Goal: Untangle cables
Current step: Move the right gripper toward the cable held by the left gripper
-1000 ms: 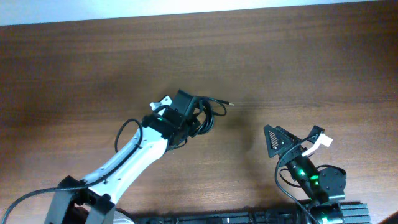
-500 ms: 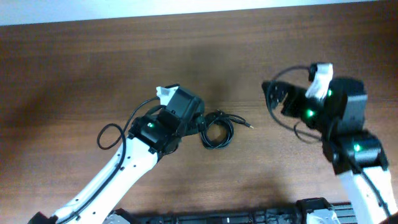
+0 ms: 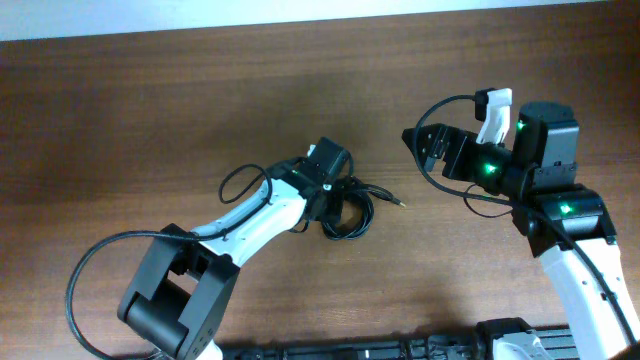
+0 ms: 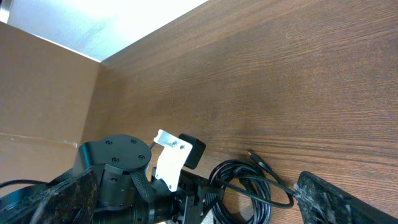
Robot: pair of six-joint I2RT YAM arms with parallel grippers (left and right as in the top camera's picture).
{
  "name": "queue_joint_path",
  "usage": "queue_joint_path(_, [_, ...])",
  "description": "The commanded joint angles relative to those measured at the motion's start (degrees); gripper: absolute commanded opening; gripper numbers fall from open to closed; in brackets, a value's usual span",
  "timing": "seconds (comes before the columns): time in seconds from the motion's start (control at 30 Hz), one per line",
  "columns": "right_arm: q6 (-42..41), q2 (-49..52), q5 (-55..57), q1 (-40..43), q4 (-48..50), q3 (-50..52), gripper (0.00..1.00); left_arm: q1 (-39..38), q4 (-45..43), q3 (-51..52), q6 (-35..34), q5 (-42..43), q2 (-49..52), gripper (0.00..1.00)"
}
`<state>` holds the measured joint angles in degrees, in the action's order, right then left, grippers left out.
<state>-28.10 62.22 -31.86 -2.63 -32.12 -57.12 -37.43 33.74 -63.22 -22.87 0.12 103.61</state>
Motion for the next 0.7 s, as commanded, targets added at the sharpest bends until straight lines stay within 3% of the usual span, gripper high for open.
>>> queue_joint_path(0.0, [0.85,0.2,-0.48,-0.35,0.2,-1.07,0.99,0.0,-0.35,0.35,0.66,1.03,0.55,0.36])
queue_joint_path(0.03, [0.85,0.22,-0.5,-0.35,0.15,-1.07,0.99,0.0,-0.48,0.5,0.66,1.03,0.9,0.3])
queue_joint_path(0.13, [0.85,0.22,-0.52,-0.35,-0.04,-1.07,0.99,0.09,-0.72,0.52,-0.42,1.07,2.19,0.0])
queue_joint_path(0.2, [0.87,0.31,-0.52,-0.35,-0.07,-1.07,0.99,0.61,-1.18,-0.33,-1.22,0.98,2.1,0.0])
queue_joint_path(0.33, [0.87,0.35,-0.52,-0.37,-8.02,-1.07,0.99,9.86,0.61,-5.05,-27.58,1.25,-4.79,0.0])
queue_joint_path(0.4, [0.85,1.73,-0.57,-0.44,-12.31,-1.05,0.99,13.42,0.59,-5.05,-36.37,2.91,-8.92,0.0])
queue_joint_path(0.5, [0.85,5.79,-0.55,-3.87,-13.09,-1.01,0.99,13.7,0.55,-5.05,-31.95,3.15,-11.52,0.0])
queue_joint_path(0.63, [0.96,13.27,-0.92,-8.24,-9.46,-1.01,0.98,13.7,0.63,-5.05,-11.23,5.79,-13.09,0.0])
queue_joint_path(0.67, [4.04,13.66,-0.96,-8.72,-6.58,-1.01,0.97,13.7,0.76,-5.05,-3.28,8.55,-13.33,0.0])
